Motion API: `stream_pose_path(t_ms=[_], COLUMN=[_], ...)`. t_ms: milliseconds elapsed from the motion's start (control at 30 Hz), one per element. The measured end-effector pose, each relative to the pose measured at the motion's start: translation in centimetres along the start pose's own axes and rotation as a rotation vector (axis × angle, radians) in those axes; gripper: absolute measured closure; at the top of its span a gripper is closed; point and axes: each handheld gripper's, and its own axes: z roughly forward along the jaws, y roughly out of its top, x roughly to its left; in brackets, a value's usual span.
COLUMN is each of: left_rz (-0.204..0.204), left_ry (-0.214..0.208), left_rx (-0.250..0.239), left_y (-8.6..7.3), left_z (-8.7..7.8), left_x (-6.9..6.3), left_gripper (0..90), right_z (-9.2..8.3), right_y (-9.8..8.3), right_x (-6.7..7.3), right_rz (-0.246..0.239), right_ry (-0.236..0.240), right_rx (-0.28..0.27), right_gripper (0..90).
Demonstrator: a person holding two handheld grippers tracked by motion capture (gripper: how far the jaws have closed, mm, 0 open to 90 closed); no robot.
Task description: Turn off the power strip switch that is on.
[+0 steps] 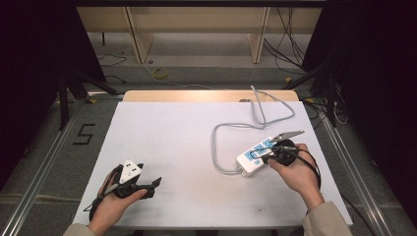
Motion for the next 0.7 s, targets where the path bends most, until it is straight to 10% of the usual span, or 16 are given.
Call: stream_pose_path(t_ms=[700], left_rz=[0.003], left_ry=[0.001], left_rx=[0.002], left_y=[0.0], left_z=[0.0], left_x=[0.0], left_gripper=[20.0], right_z=[1.4], right_y=[1.4], right_x=[-0.4], right_rz=[0.008], right_ry=[0.004], right_rx=[0.065], right_gripper=[90.0])
